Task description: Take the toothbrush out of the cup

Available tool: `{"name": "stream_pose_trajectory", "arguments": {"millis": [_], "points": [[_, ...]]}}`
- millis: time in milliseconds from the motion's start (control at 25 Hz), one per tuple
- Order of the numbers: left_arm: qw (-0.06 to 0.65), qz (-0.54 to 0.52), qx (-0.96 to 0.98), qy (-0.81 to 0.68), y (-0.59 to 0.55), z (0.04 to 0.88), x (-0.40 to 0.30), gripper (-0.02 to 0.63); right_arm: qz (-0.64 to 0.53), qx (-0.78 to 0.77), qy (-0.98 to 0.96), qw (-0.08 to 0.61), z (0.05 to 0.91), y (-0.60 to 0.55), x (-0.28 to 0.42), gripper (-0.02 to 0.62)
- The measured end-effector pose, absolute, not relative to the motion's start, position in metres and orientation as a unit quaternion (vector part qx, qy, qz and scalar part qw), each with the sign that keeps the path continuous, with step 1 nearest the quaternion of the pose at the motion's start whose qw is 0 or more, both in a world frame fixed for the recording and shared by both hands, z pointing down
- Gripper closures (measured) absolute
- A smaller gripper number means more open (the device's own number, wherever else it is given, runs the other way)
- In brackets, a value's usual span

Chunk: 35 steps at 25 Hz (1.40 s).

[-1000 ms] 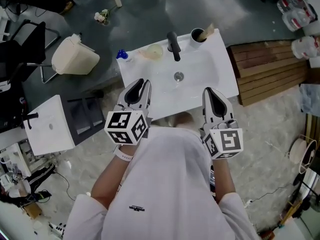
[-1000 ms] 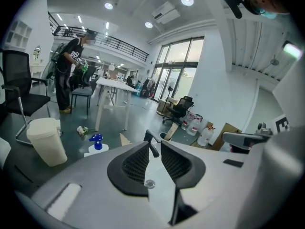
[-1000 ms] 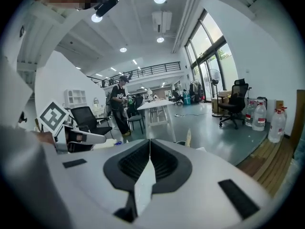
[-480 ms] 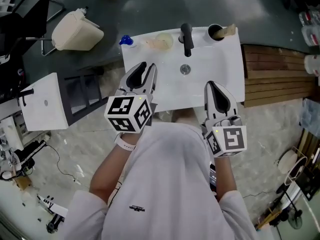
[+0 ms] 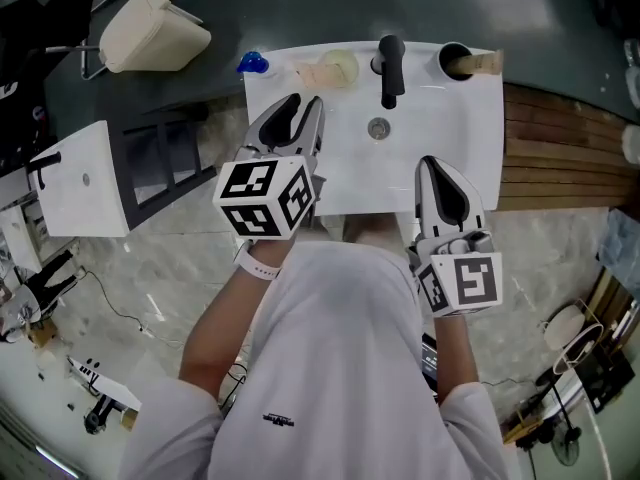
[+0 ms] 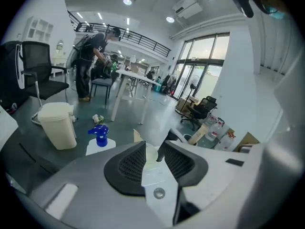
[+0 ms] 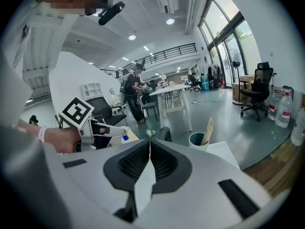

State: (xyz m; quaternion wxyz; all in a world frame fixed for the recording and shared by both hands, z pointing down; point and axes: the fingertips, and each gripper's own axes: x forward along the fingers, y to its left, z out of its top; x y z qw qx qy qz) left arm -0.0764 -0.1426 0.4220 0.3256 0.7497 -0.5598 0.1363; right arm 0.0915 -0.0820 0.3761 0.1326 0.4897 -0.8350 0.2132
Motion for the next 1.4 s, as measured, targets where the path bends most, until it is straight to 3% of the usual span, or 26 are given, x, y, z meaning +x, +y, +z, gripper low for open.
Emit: {"name": "stream_pose_trajectory", "arguments": {"millis": [520, 800, 1400], "points": [[0.349, 0.144, 0.724, -0.578, -0.171, 0.466, -0.080, 0.491, 0.229, 0.484, -0.831, 0.153, 0.406, -0.098, 0.100, 0.589], [0.339, 0.149, 0.713, -0.596, -0.176, 0.469, -0.091, 0.595, 0.237, 0.483, -0.828, 0.158, 0.411, -0.098, 0.097, 0.589], [0.320, 0.138, 0.745, -0.569, -0.170, 0.442, -0.087, 0.600, 0.218, 0.505, -0.823, 0.142, 0.390, -0.089, 0.093, 0.589]]}}
